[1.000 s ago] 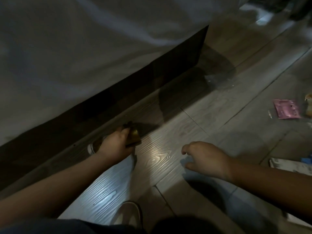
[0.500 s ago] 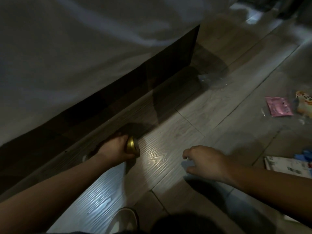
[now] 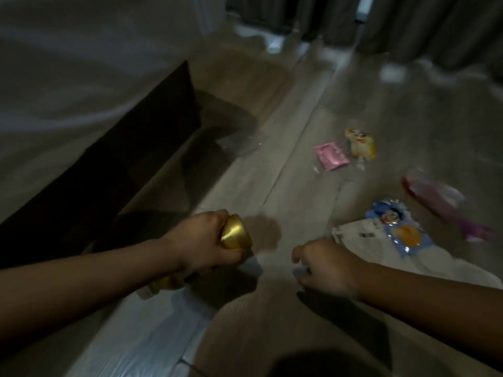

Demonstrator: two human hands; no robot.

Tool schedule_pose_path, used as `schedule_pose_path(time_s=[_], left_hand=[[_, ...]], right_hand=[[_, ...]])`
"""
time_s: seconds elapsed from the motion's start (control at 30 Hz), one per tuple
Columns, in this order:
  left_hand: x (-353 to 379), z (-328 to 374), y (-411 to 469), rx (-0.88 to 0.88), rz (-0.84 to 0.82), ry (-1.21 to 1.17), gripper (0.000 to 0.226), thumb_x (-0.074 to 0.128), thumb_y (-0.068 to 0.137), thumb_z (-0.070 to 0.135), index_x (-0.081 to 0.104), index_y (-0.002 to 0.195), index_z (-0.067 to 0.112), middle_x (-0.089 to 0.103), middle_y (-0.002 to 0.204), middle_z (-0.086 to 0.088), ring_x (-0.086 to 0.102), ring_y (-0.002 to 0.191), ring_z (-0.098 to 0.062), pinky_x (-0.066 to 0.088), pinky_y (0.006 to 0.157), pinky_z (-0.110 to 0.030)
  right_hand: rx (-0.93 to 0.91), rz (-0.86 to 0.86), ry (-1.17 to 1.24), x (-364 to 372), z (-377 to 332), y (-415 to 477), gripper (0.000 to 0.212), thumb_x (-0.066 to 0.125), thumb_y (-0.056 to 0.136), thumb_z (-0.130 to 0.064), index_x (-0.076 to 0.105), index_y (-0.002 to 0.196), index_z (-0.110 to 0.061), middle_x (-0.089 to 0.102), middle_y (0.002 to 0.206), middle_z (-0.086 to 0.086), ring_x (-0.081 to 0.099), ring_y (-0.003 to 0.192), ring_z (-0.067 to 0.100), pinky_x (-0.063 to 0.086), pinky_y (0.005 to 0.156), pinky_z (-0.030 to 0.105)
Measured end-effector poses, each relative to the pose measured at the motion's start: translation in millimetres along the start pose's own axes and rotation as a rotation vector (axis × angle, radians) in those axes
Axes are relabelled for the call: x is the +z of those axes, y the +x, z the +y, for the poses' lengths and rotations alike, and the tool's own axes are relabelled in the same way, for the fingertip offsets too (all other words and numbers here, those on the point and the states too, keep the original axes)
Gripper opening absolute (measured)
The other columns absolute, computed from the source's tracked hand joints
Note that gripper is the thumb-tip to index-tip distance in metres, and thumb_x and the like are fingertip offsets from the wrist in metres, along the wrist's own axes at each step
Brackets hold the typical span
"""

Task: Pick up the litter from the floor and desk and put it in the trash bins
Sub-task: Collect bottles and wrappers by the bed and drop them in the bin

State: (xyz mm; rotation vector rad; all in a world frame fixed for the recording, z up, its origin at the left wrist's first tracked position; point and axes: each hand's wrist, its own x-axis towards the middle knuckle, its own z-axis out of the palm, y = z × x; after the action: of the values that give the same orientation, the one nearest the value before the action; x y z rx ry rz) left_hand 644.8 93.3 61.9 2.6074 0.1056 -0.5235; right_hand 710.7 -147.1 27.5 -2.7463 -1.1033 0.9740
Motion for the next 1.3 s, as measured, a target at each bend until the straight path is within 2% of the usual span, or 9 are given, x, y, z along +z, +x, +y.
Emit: schedule_pose_path(time_s=[0.17, 0.37, 0.57, 0.7, 0.77, 0.87, 0.93, 1.1, 1.3], left_hand=[[5.0, 70.4, 53.9, 0.116, -0.002, 0.066, 0.047, 0.068, 0.067, 0.060, 0.051, 0.093, 0.025, 0.058, 0.088, 0.003, 0.056, 0.080, -0.017, 0.043, 0.066, -0.028], [40.6, 129.6, 86.4, 0.139, 0.050, -0.100, 0.046, 0.073, 0.065, 0.053, 0.057, 0.092, 0.020, 0.064, 0.089, -0.001, 0.061, 0.084, -0.020, 0.041, 0.064, -0.025], [62.8, 133.8, 79.3, 0.160, -0.008, -0.092, 0.047, 0.071, 0.065, 0.057, 0.055, 0.094, 0.023, 0.061, 0.086, 0.004, 0.059, 0.077, -0.013, 0.042, 0.059, -0.025], [54.6, 121.9, 81.1, 0.156, -0.011, -0.108, 0.044, 0.070, 0.065, 0.058, 0.052, 0.092, 0.027, 0.056, 0.079, 0.011, 0.053, 0.071, -0.002, 0.039, 0.055, -0.020], [51.5, 118.7, 82.5, 0.155, -0.010, -0.122, 0.045, 0.071, 0.065, 0.059, 0.052, 0.092, 0.028, 0.058, 0.081, 0.011, 0.055, 0.073, -0.003, 0.044, 0.058, -0.022], [50.8, 117.8, 83.9, 0.126, 0.000, -0.134, 0.048, 0.071, 0.065, 0.060, 0.054, 0.095, 0.027, 0.061, 0.086, 0.008, 0.058, 0.076, -0.006, 0.050, 0.065, -0.027], [52.1, 119.0, 84.9, 0.108, 0.002, -0.124, 0.048, 0.070, 0.066, 0.059, 0.054, 0.097, 0.026, 0.061, 0.087, 0.007, 0.058, 0.077, -0.007, 0.050, 0.066, -0.028], [54.6, 122.7, 85.7, 0.081, -0.028, -0.129, 0.051, 0.070, 0.068, 0.055, 0.055, 0.104, 0.022, 0.063, 0.096, 0.003, 0.060, 0.085, -0.013, 0.054, 0.076, -0.035], [53.3, 118.2, 88.0, 0.025, -0.068, -0.162, 0.055, 0.069, 0.070, 0.054, 0.054, 0.110, 0.020, 0.063, 0.102, 0.000, 0.061, 0.091, -0.017, 0.055, 0.083, -0.041]], right_hand=[[0.177, 0.069, 0.141, 1.3, 48.2, -36.2, 0.034, 0.061, 0.088, -0.033, 0.057, 0.120, -0.021, 0.062, 0.109, 0.004, 0.059, 0.100, 0.019, 0.046, 0.080, 0.026], [0.467, 0.241, 0.357, 20.4, 109.6, -76.7, 0.041, 0.067, 0.084, -0.037, 0.057, 0.122, -0.025, 0.063, 0.117, -0.001, 0.058, 0.105, 0.015, 0.047, 0.086, 0.027], [0.608, 0.210, 0.376, 51.5, 143.0, -97.3, 0.069, 0.071, 0.078, -0.049, 0.045, 0.136, -0.023, 0.048, 0.136, 0.002, 0.049, 0.120, 0.016, 0.042, 0.094, 0.027], [0.609, 0.254, 0.385, 50.5, 159.1, -86.3, 0.076, 0.073, 0.075, -0.053, 0.043, 0.136, -0.020, 0.048, 0.136, 0.007, 0.049, 0.118, 0.019, 0.040, 0.090, 0.024], [0.599, 0.320, 0.421, 49.8, 165.5, -80.7, 0.088, 0.076, 0.071, -0.054, 0.037, 0.142, -0.017, 0.044, 0.141, 0.009, 0.045, 0.125, 0.022, 0.040, 0.099, 0.029], [0.558, 0.354, 0.389, 47.2, 174.3, -69.0, 0.109, 0.079, 0.065, -0.057, 0.022, 0.150, -0.016, 0.021, 0.157, 0.005, 0.019, 0.144, 0.024, 0.024, 0.117, 0.039], [0.559, 0.347, 0.364, 44.0, 181.2, -59.3, 0.117, 0.080, 0.059, -0.062, 0.021, 0.149, -0.015, 0.011, 0.160, 0.005, 0.009, 0.147, 0.025, 0.020, 0.118, 0.043], [0.594, 0.278, 0.274, 39.4, 196.1, -29.0, 0.144, 0.079, 0.049, -0.071, -0.014, 0.151, -0.028, -0.016, 0.159, 0.006, -0.009, 0.146, 0.036, 0.010, 0.117, 0.057], [0.577, 0.172, 0.248, 38.4, 212.7, 0.1, 0.147, 0.076, 0.041, -0.078, -0.011, 0.151, -0.032, -0.018, 0.159, 0.007, -0.009, 0.146, 0.038, 0.009, 0.114, 0.063]])
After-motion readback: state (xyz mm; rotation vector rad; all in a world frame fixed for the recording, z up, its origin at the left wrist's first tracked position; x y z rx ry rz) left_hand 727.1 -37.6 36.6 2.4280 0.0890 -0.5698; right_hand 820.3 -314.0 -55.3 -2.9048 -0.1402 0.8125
